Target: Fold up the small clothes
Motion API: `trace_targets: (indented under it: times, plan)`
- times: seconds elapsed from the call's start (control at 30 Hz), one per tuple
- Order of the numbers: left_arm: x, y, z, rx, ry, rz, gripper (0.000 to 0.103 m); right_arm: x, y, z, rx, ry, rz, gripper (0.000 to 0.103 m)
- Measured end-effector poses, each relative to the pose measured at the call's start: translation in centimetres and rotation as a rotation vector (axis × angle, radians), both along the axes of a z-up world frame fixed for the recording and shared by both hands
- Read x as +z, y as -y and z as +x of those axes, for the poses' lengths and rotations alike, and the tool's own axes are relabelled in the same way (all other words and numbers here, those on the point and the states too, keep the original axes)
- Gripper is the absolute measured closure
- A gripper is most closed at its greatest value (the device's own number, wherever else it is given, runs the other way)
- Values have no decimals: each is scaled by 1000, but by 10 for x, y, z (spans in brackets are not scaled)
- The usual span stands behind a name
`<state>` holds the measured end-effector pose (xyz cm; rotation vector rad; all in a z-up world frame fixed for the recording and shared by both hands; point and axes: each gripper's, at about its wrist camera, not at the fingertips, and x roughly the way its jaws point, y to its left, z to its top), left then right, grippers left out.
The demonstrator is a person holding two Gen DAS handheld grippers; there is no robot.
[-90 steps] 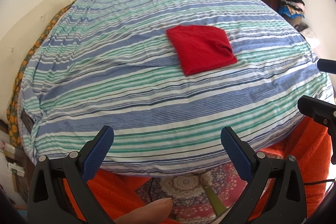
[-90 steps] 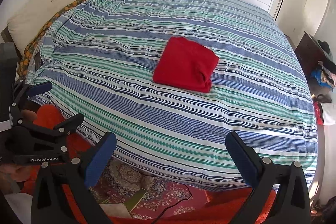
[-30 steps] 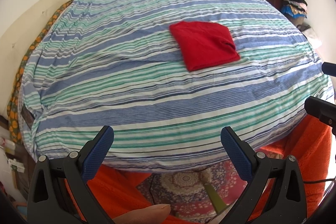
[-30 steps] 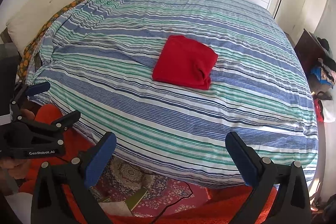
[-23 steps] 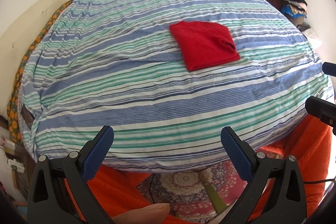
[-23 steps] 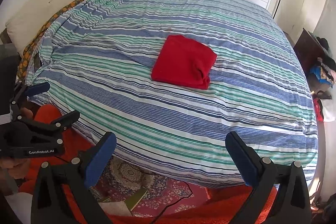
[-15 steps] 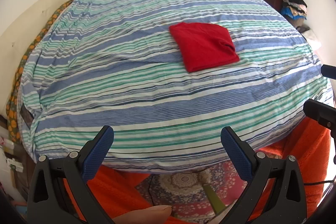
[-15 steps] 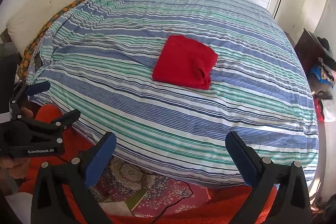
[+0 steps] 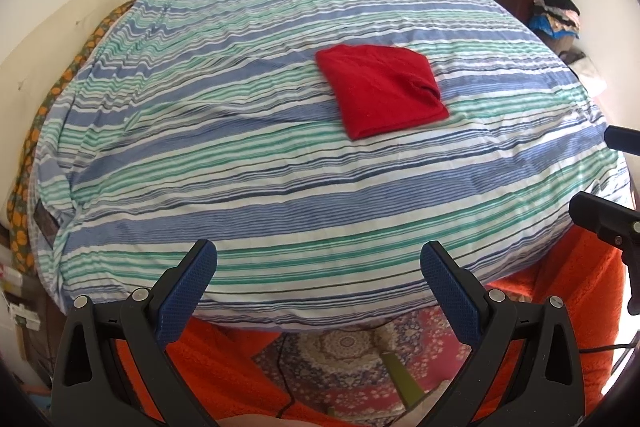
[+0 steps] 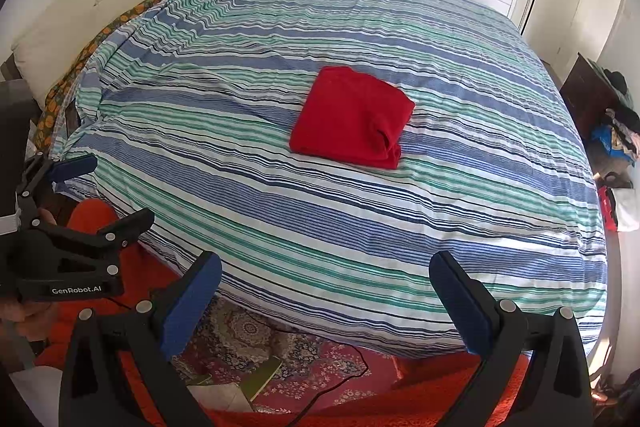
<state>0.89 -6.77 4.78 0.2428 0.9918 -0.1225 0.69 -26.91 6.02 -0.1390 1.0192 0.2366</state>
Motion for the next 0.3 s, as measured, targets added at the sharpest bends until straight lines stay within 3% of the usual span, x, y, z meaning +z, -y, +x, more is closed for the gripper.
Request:
trace_targets:
  times: [0.3]
  plan:
    - [3, 3, -4, -12, 30, 3, 1, -1, -2, -1, -1, 1, 3, 1]
